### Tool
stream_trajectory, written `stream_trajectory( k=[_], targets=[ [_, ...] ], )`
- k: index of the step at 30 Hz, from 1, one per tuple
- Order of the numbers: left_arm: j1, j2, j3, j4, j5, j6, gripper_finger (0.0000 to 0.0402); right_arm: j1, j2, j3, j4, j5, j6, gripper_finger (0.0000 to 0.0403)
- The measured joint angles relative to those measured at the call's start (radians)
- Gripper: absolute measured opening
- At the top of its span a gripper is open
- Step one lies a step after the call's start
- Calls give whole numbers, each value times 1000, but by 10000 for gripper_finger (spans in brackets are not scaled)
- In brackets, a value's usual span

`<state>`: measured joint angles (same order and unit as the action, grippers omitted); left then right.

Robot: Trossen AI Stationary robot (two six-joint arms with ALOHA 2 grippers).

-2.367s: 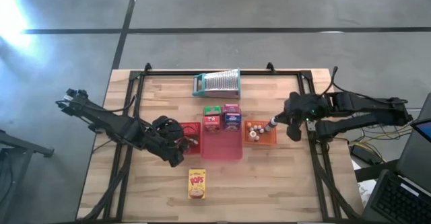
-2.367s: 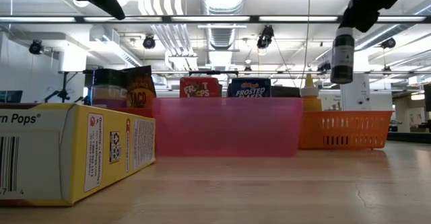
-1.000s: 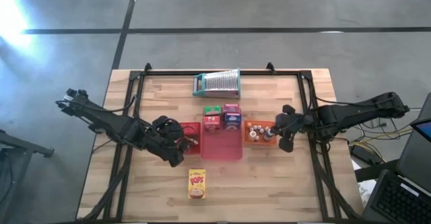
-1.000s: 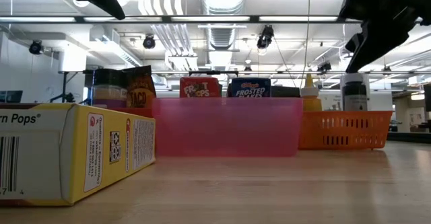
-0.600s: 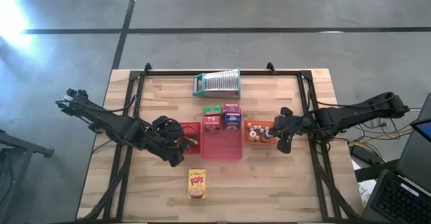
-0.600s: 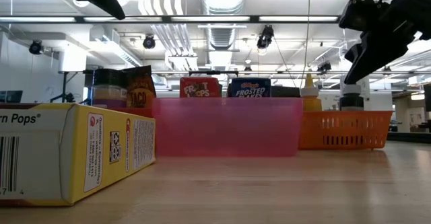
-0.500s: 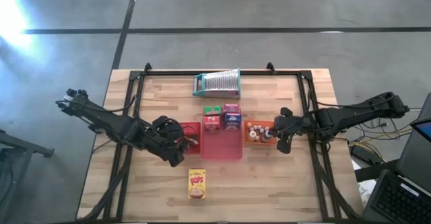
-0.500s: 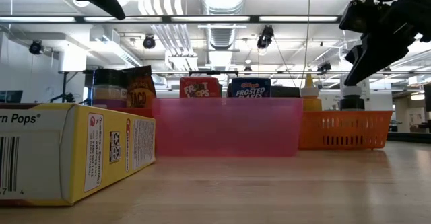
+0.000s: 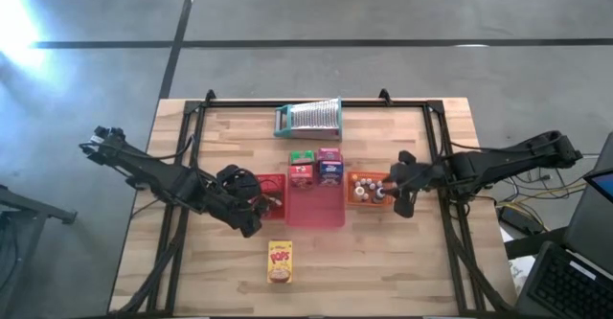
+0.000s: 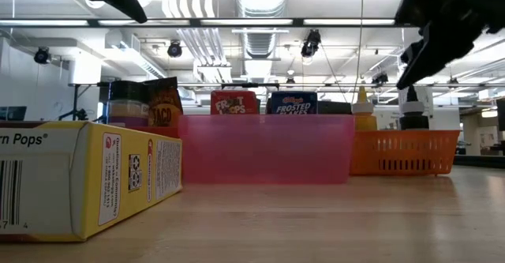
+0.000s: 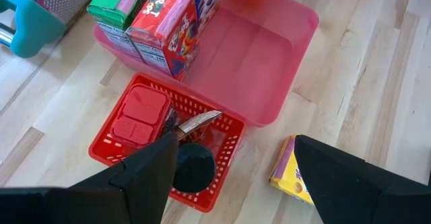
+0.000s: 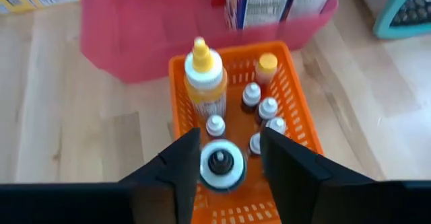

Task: Pick & Place Kitchen Items
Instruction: Put the large black food coloring bottle into the orange bin, then put the yellow cereal box into the pink bin

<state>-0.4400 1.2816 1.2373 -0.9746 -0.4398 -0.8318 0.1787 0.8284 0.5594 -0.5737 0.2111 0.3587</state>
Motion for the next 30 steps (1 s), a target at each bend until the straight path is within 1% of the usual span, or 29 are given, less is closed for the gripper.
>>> stream_trajectory(
  k=[4, 8, 11, 13, 16, 20, 25, 30],
  targets=[
    [0, 0, 0, 0, -5, 0, 303, 0, 0, 51, -38, 0, -17, 163],
    [0, 0, 0, -1, -3, 28, 303, 0, 0, 130, -145, 13, -21, 168],
    [4, 0, 0, -2, 51, -21, 303, 0, -3, 205, -253, 58, -15, 158],
    [-5, 0, 0, -5, 76, -91, 303, 0, -8, 255, -316, 98, -19, 148],
    [-38, 20, 0, -6, 62, -210, 303, 0, -20, 333, -400, 170, -22, 131],
    [-74, 93, 0, -9, 59, -372, 303, -1, -44, 427, -495, 252, -8, 121],
    [-104, 222, 15, -9, 107, -529, 303, -1, -94, 508, -576, 339, 34, 138],
    [-126, 348, 91, -10, 130, -645, 303, -1, -164, 542, -614, 402, 34, 168]
  ],
)
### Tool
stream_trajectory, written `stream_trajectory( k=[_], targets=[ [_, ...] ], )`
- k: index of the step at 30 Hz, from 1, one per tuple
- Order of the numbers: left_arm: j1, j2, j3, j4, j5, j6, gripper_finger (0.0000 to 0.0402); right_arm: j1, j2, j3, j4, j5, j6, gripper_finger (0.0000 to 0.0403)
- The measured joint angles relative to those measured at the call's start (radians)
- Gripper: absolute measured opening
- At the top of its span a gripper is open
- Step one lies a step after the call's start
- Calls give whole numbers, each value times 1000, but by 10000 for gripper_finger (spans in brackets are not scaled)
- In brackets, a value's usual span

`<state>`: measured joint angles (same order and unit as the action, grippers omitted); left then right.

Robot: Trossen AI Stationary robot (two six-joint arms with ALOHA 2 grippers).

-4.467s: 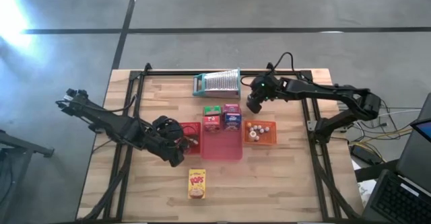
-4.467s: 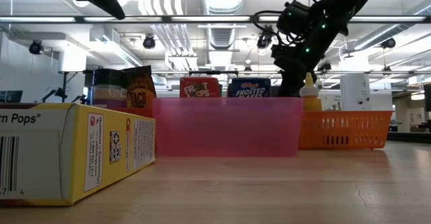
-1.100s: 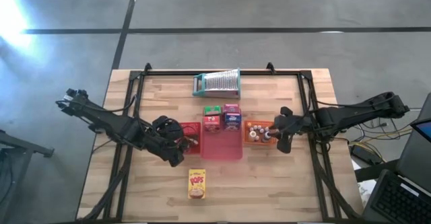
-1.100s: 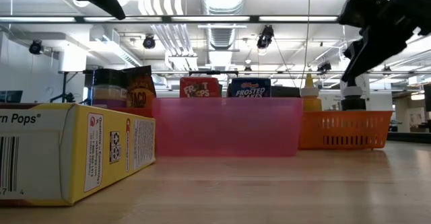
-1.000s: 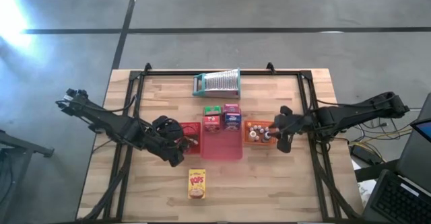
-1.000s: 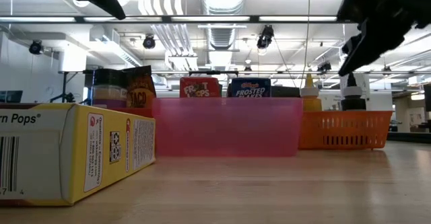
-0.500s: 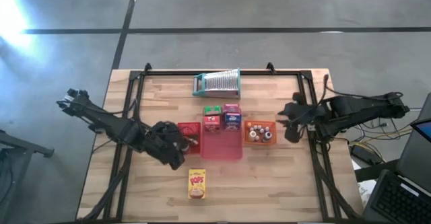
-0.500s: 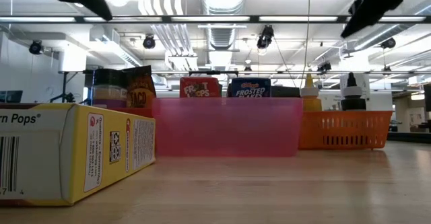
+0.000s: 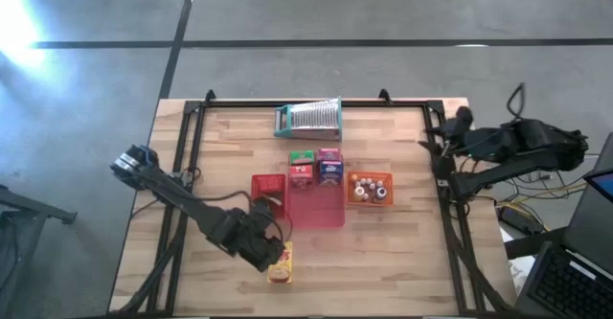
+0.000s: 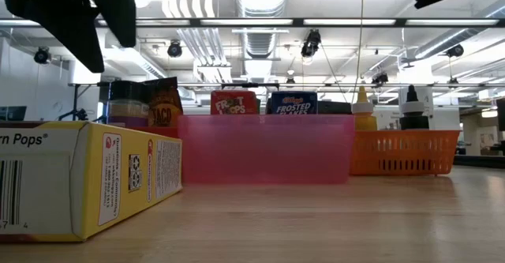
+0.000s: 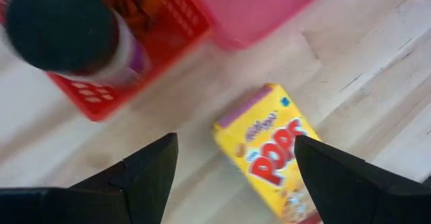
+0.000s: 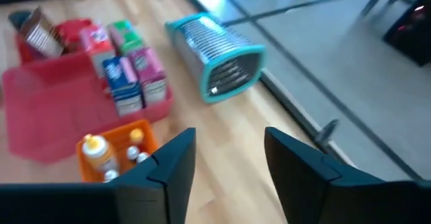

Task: Pick & Place Kitchen Items
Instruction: Put the yellow cereal box into the pink bin

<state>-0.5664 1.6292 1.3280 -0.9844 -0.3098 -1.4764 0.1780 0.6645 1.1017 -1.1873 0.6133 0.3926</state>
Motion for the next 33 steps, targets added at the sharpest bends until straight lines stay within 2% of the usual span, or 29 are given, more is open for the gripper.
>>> stream_trajectory(
  k=[4, 7, 14, 21, 26, 29, 33],
  targets=[
    [-7, 77, 97, -2, 2, -52, 303, 0, -62, 31, -37, 86, -35, 194],
    [-8, 118, 172, -4, -50, -68, 303, 0, -108, 51, -39, 145, -98, 210],
    [-5, 179, 283, -18, -157, -93, 303, 0, -187, 98, -37, 149, -212, 236],
    [-7, 188, 288, -11, -301, -118, 303, 0, -242, 121, -36, 149, -265, 261],
    [-15, 195, 273, -21, -323, -164, 303, 0, -258, 122, -36, 148, -265, 278],
    [-16, 212, 259, -50, -337, -241, 303, 0, -258, 122, -36, 148, -265, 289],
    [-25, 227, 229, -65, -273, -330, 303, 0, -258, 122, -36, 147, -264, 304]
  ],
)
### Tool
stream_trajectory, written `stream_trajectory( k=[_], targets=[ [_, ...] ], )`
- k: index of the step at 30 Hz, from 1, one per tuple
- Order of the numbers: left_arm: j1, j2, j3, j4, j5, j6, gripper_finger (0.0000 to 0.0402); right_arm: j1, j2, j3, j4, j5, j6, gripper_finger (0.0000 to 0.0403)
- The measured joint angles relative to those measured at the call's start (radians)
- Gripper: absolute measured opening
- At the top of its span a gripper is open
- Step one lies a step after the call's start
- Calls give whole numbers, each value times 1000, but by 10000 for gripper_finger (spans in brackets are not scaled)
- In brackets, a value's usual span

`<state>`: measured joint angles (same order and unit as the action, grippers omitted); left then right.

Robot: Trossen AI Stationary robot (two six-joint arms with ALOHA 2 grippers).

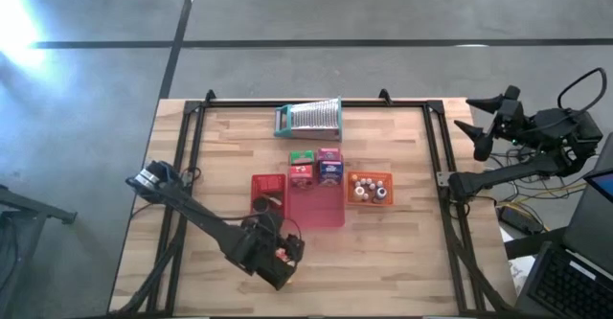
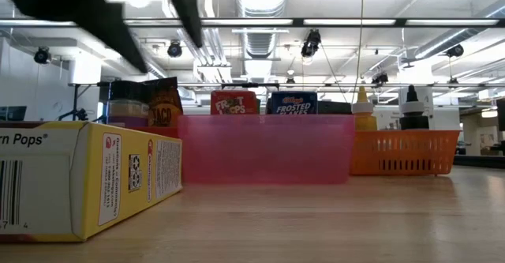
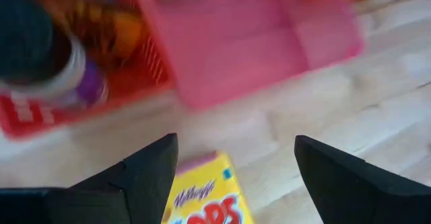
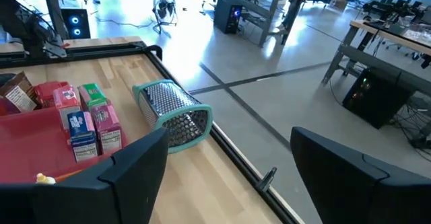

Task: Pick & Place Kitchen Items
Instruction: Put the yellow cereal box into the pink bin

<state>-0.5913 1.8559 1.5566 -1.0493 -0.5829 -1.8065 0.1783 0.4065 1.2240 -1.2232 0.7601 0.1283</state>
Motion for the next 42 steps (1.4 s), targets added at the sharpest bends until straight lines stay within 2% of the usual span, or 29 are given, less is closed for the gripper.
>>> stream_trajectory(
  k=[6, 9, 12, 21, 42],
  targets=[
    [-47, 21, -24, -3, 72, -187, 312, 0, 0, 0, 0, 0, 0, 327],
    [-68, 27, -20, -2, 120, -249, 342, 0, 0, 0, 0, 0, 1, 338],
    [-75, 27, -20, -1, 160, -283, 388, 0, 0, 0, 0, 0, -1, 348],
    [-54, 64, -21, 37, 293, -241, 398, 0, 0, 0, 0, 0, 1, 363],
    [-10, 93, -24, 84, 360, -169, 400, 0, 0, -1, 0, 0, 0, 364]
  ],
)
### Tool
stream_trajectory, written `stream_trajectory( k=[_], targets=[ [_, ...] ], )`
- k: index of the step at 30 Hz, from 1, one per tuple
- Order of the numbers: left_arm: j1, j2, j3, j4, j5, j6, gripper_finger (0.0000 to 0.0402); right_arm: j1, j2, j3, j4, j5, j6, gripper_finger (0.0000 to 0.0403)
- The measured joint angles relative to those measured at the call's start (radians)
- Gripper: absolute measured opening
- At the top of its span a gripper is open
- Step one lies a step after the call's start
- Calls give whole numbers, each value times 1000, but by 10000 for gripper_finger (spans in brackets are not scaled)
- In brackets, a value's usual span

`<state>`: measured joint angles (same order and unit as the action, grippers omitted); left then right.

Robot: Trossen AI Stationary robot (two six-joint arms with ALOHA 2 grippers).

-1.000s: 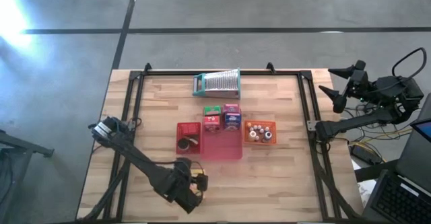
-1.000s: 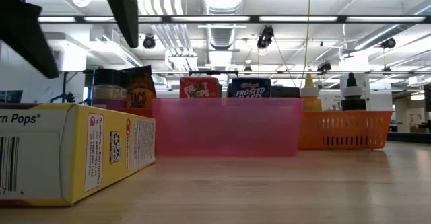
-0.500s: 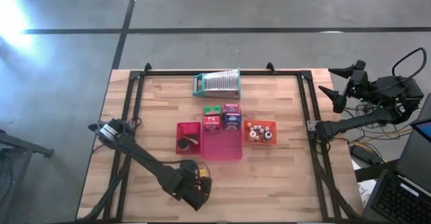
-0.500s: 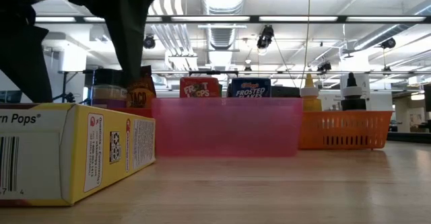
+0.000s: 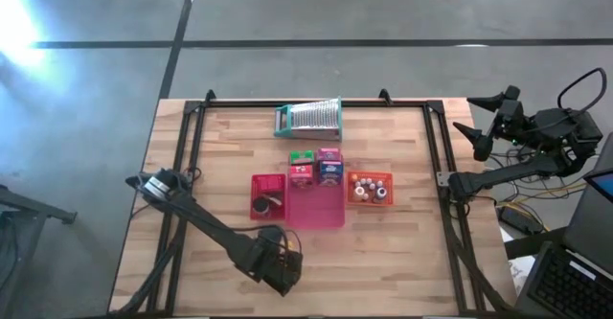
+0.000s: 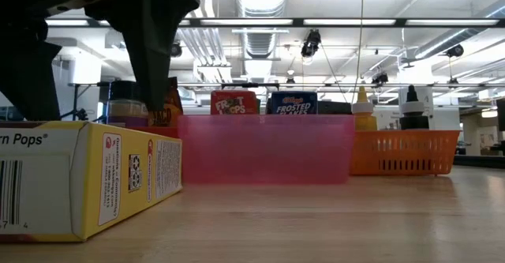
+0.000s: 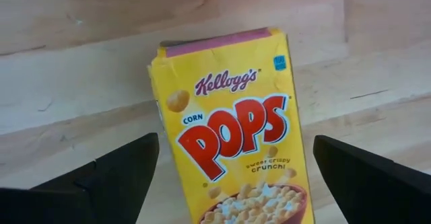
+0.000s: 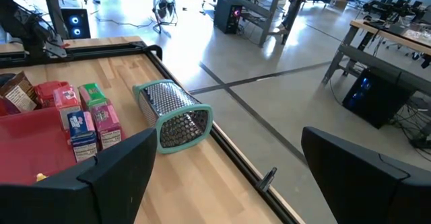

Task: Pick & Place Kitchen Items
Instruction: Put the yellow cereal box into the pink bin

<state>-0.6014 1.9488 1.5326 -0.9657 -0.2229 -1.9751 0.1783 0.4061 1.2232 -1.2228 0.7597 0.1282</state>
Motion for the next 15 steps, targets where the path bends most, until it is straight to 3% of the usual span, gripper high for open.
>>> stream_trajectory(
  k=[15],
  targets=[
    [31, 32, 0, 50, 17, 20, 400, 0, 0, 0, 0, 0, 1, 363]
  ],
)
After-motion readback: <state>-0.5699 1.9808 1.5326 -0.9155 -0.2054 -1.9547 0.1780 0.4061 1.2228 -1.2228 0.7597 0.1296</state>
